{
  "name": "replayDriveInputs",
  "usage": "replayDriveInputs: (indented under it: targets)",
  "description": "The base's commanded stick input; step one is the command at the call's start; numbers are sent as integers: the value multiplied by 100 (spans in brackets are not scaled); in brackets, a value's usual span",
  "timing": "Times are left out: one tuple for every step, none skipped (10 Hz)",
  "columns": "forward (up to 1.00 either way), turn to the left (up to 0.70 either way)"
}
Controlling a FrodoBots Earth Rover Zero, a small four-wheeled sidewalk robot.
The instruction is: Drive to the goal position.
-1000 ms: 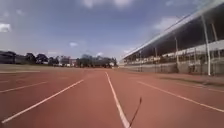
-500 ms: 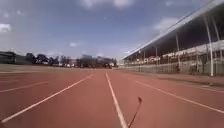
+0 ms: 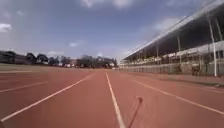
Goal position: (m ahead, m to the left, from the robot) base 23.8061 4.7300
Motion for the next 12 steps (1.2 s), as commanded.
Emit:
replayDriveInputs:
  targets:
    - [70,0]
    - [70,0]
    - [70,0]
    - [70,0]
    - [70,0]
    - [70,0]
    - [70,0]
    - [70,0]
    - [70,0]
    - [70,0]
    - [70,0]
    - [70,0]
